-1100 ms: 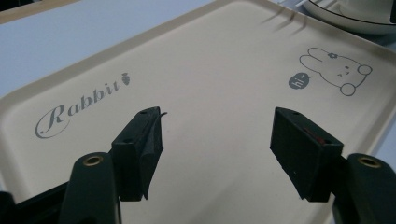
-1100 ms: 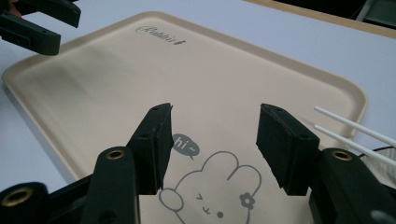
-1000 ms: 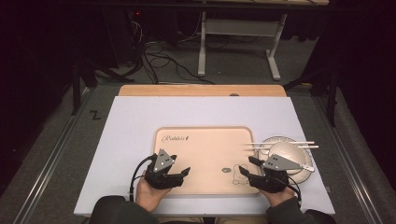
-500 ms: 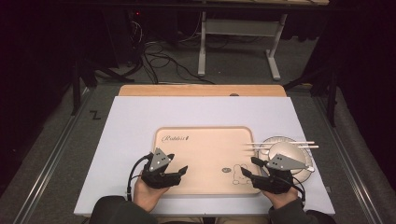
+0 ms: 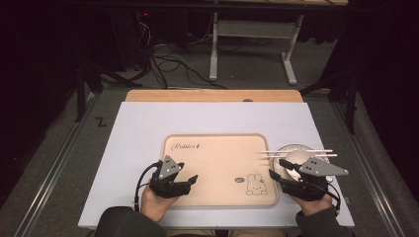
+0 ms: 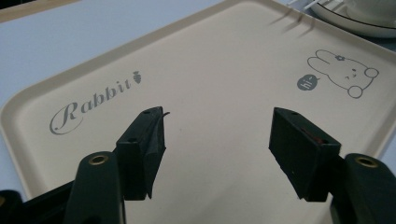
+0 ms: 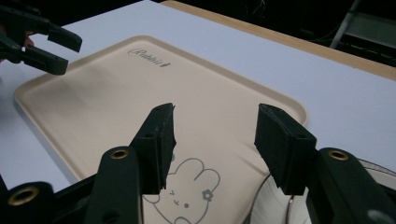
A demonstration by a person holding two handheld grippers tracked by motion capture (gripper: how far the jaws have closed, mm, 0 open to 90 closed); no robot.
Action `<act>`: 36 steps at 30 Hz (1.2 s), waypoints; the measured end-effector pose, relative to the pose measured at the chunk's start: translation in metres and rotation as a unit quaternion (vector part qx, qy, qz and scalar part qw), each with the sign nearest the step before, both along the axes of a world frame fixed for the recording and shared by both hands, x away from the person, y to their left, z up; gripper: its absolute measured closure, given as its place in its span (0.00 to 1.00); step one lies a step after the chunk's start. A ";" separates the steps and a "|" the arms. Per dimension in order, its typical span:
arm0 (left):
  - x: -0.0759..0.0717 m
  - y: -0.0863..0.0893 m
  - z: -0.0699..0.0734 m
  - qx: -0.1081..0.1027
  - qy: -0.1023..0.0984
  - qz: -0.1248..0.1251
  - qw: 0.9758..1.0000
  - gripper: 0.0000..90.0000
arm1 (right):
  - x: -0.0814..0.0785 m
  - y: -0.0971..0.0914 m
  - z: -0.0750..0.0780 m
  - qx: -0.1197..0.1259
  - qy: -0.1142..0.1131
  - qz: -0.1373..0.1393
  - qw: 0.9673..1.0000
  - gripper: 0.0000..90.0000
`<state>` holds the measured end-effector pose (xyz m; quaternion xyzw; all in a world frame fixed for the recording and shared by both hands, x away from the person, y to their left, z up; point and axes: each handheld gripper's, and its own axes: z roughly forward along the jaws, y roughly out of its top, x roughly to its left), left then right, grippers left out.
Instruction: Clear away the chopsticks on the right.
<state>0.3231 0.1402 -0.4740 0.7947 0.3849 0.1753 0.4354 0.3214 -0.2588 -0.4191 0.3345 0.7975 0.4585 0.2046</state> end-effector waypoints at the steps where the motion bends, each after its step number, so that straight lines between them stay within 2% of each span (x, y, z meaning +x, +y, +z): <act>1: 0.001 0.000 0.000 -0.001 0.001 -0.001 1.000 0.41 | 0.002 -0.003 0.004 -0.002 0.001 -0.003 1.000 0.54; 4: 0.003 0.000 -0.001 -0.002 0.004 -0.009 1.000 0.41 | 0.003 -0.008 0.009 -0.003 -0.004 -0.007 1.000 0.57; 10: 0.004 -0.001 -0.002 -0.006 0.008 -0.021 1.000 0.41 | 0.009 -0.021 0.019 0.004 -0.003 -0.018 1.000 0.55; 13: 0.004 -0.002 -0.003 -0.004 0.006 -0.020 1.000 0.41 | 0.013 -0.030 0.024 0.011 0.002 -0.027 1.000 0.53; 18: 0.004 -0.003 -0.003 0.007 0.003 -0.016 1.000 0.39 | 0.016 -0.044 0.031 0.019 0.010 -0.040 0.999 0.56; 25: 0.005 -0.003 -0.003 0.009 0.003 -0.014 1.000 0.38 | 0.020 -0.059 0.043 0.036 0.002 -0.052 0.998 0.57; 28: 0.005 -0.004 -0.003 0.009 0.005 -0.018 1.000 0.38 | 0.023 -0.062 0.043 0.041 0.001 -0.046 0.998 0.58; 32: 0.006 -0.004 -0.003 0.011 0.005 -0.020 1.000 0.38 | 0.027 -0.063 0.044 0.039 0.002 -0.040 0.998 0.57; 36: 0.009 -0.006 -0.002 0.006 0.005 -0.023 1.000 0.38 | 0.027 -0.066 0.050 0.024 0.000 -0.048 0.999 0.57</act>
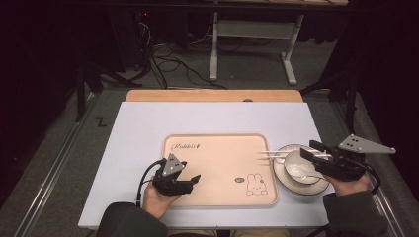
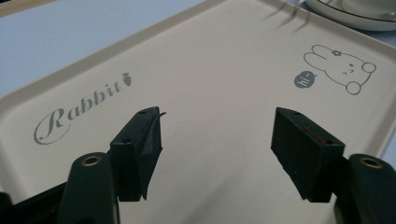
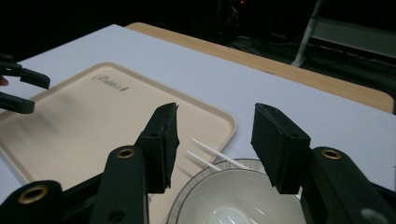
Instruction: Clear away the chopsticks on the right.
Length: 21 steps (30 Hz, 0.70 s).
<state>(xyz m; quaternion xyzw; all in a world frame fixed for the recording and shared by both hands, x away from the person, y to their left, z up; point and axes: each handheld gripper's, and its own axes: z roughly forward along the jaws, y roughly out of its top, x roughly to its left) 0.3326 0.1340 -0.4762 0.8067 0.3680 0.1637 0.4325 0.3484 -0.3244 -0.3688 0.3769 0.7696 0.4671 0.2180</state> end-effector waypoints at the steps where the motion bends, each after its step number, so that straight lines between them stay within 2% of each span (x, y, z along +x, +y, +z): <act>1: 0.001 -0.001 0.000 0.000 0.000 -0.002 1.000 0.38 | 0.000 -0.002 0.001 -0.008 -0.003 0.001 1.000 0.57; 3: 0.003 -0.002 0.000 0.000 0.002 -0.005 1.000 0.38 | -0.001 -0.005 0.003 -0.034 -0.002 -0.010 0.999 0.57; 9: 0.005 -0.005 -0.001 0.002 0.003 -0.013 1.000 0.37 | 0.002 -0.029 0.002 -0.038 0.006 -0.039 0.999 0.57; 14: 0.005 -0.005 -0.001 0.006 0.003 -0.010 1.000 0.37 | 0.011 -0.047 -0.007 -0.039 0.012 -0.059 0.997 0.55; 18: 0.005 -0.005 -0.001 0.014 0.004 -0.005 1.000 0.38 | 0.021 -0.056 -0.015 -0.050 0.024 -0.072 0.996 0.55; 21: 0.003 -0.005 -0.001 0.020 0.002 0.000 1.000 0.38 | 0.029 -0.062 -0.020 -0.068 0.033 -0.076 0.994 0.56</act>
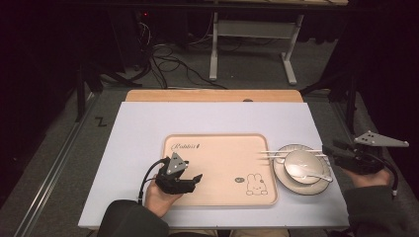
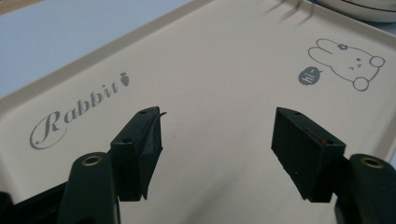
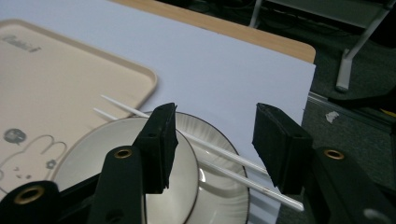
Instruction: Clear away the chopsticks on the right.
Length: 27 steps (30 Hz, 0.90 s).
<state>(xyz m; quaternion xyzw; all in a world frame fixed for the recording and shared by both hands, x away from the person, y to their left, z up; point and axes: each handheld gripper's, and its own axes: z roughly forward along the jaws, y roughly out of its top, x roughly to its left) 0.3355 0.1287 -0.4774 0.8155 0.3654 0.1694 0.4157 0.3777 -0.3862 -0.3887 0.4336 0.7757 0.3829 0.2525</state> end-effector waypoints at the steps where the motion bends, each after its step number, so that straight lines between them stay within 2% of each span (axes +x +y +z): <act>1: -0.001 0.000 0.000 0.000 0.000 0.002 1.000 0.38 | 0.003 -0.001 -0.002 -0.006 0.004 -0.001 1.000 0.56; 6: -0.005 0.004 -0.001 -0.001 0.001 0.013 1.000 0.38 | 0.017 -0.005 -0.009 -0.044 0.009 0.009 0.999 0.58; 8: -0.006 0.006 -0.001 -0.001 0.001 0.017 1.000 0.38 | 0.022 -0.007 -0.013 -0.052 0.009 0.015 0.998 0.58; 13: -0.008 0.010 -0.002 -0.002 0.004 0.027 1.000 0.38 | 0.035 -0.011 -0.024 -0.067 0.023 0.023 0.997 0.60; 18: -0.009 0.011 -0.003 -0.001 0.006 0.034 0.999 0.38 | 0.047 -0.013 -0.033 -0.077 0.047 0.031 0.995 0.62; 27: -0.009 0.011 -0.004 0.001 0.009 0.035 0.999 0.38 | 0.064 -0.006 -0.050 -0.092 0.079 0.050 0.991 0.64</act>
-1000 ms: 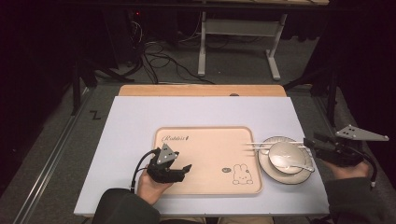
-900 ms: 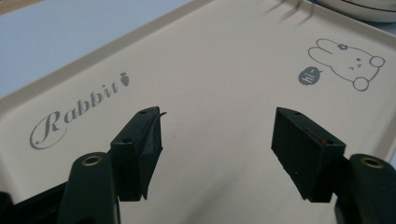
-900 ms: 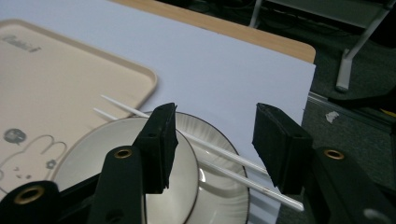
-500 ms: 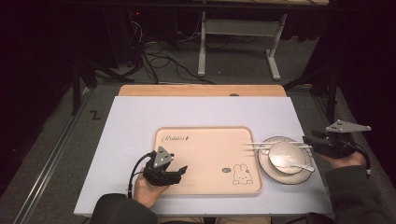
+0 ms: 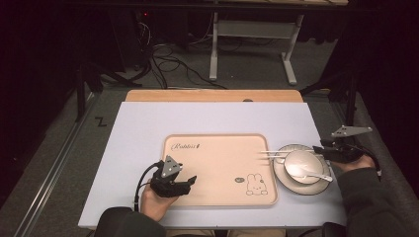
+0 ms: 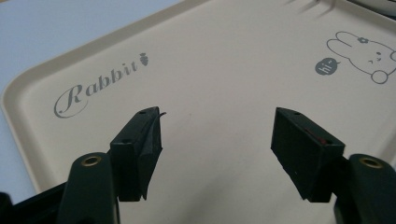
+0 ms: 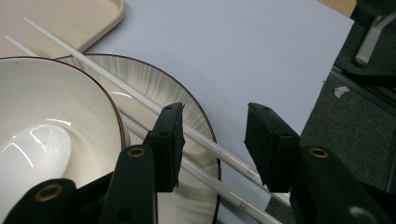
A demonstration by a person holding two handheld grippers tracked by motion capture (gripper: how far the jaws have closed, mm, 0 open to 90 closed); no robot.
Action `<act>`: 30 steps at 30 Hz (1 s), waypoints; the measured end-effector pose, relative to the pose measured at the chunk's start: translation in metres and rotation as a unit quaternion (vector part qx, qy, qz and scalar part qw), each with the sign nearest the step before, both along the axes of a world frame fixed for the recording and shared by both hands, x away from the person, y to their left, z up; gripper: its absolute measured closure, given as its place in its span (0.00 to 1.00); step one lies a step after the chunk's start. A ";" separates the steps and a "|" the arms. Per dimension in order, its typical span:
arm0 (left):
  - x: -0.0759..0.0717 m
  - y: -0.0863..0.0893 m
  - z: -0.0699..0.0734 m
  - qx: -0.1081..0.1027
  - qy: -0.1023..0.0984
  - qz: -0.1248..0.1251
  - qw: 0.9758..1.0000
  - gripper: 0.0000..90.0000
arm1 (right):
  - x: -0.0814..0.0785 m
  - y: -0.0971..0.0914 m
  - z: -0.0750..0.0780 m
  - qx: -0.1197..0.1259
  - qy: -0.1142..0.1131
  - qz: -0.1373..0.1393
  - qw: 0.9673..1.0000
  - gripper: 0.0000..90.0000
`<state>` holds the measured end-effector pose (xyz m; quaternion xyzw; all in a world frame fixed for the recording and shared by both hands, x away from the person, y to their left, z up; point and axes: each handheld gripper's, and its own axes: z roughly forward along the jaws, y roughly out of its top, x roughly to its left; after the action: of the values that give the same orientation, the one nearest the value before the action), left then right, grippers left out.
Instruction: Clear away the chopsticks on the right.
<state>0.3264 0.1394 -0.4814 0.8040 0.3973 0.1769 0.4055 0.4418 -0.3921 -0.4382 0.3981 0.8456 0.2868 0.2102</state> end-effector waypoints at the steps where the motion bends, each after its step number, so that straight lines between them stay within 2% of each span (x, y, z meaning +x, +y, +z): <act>1: 0.000 0.000 0.000 0.000 0.000 0.000 1.000 0.38 | 0.001 0.001 -0.001 0.000 0.001 0.000 1.000 0.65; 6: -0.001 -0.001 0.000 0.002 -0.002 0.000 1.000 0.38 | 0.007 0.008 -0.003 -0.003 0.006 0.013 1.000 0.67; 11: -0.001 -0.001 0.000 0.005 -0.002 0.000 1.000 0.39 | 0.012 0.012 -0.008 -0.015 0.020 0.030 0.999 0.68; 20: -0.001 -0.002 -0.001 0.006 -0.002 0.001 1.000 0.39 | 0.017 0.012 -0.014 -0.022 0.037 0.030 0.999 0.68; 30: 0.000 -0.002 -0.002 0.007 -0.002 -0.001 1.000 0.39 | 0.019 0.010 -0.018 -0.028 0.043 0.033 0.998 0.68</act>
<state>0.3262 0.1375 -0.4831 0.8066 0.3948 0.1808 0.4010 0.4604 -0.3823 -0.4558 0.3760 0.8743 0.2523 0.1748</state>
